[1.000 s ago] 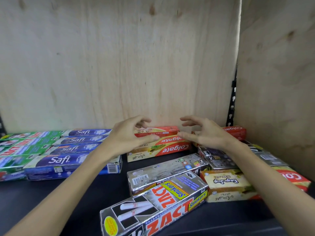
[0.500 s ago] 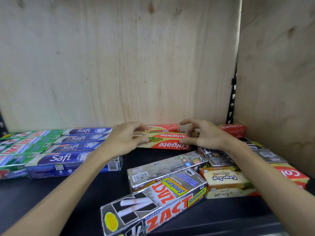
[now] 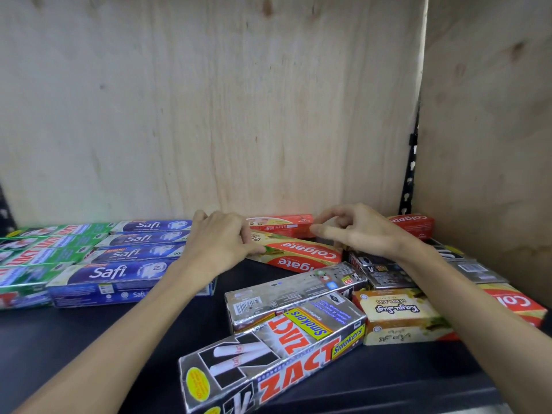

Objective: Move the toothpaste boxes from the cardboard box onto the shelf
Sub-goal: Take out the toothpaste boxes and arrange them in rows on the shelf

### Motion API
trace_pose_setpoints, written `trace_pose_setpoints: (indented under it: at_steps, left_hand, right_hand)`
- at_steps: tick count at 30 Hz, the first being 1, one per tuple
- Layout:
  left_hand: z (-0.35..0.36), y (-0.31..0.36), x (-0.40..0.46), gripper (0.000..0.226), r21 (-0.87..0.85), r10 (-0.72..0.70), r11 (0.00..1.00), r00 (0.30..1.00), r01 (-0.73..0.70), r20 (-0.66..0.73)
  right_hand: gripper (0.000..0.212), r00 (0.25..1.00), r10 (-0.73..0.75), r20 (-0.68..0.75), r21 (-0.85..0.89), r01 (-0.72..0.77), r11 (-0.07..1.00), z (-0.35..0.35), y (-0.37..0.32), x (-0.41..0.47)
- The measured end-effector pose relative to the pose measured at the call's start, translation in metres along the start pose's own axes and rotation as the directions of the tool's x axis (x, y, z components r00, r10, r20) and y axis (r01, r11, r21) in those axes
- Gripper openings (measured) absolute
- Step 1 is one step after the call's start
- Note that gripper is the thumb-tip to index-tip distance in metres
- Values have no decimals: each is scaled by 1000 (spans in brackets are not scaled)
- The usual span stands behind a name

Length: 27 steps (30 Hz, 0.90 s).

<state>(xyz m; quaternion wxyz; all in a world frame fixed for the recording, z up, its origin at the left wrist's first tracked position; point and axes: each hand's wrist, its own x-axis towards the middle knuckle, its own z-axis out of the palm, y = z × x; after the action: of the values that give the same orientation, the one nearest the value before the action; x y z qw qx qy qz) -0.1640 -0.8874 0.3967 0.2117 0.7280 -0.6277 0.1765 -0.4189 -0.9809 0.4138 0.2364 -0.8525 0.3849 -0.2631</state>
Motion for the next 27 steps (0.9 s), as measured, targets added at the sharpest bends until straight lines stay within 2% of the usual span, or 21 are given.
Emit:
trace_pose_setpoints:
  at_steps: [4,8,11,14,15,17,19,22,27]
  left_hand:
    - [4,1,-5,55,-7,69,998,997,-68,40]
    - [3,3,-7,79,-9,39,999,996,-38,84]
    - [3,5,-10,82,-10,10,1000,996,-9,87]
    - [5,12,-10,77,-11,-25,1000,1000,25,13]
    - [5,15,-10,74,-22,-29,999,1000,29,-11]
    - [3,18,-8,60,-71,1,997,999,-5,-49]
    - [0,16,-5,47,-149,98,984,995,-102,-34]
    - [2,7,-1,58,-174,223,964,969,-203,107]
    - [13,2,1,69,-149,261,959,954,-240,147]
  right_hand:
    - [27,1000,5,31,69,-7,998,1,-5,-1]
    - [29,996,3,88,95,-11,995,-3,-4,0]
    - [28,993,-10,118,118,-4,993,-4,-4,0]
    - [26,990,-30,139,107,15,994,1,-3,0]
    - [29,988,-22,154,97,8,995,3,-2,1]
    - [48,983,2,184,62,-13,998,7,0,3]
    - [68,977,7,213,13,-10,1000,10,-1,2]
    - [82,970,-5,244,-26,12,1000,14,-4,2]
    - [83,982,-88,167,-19,92,996,16,-2,8]
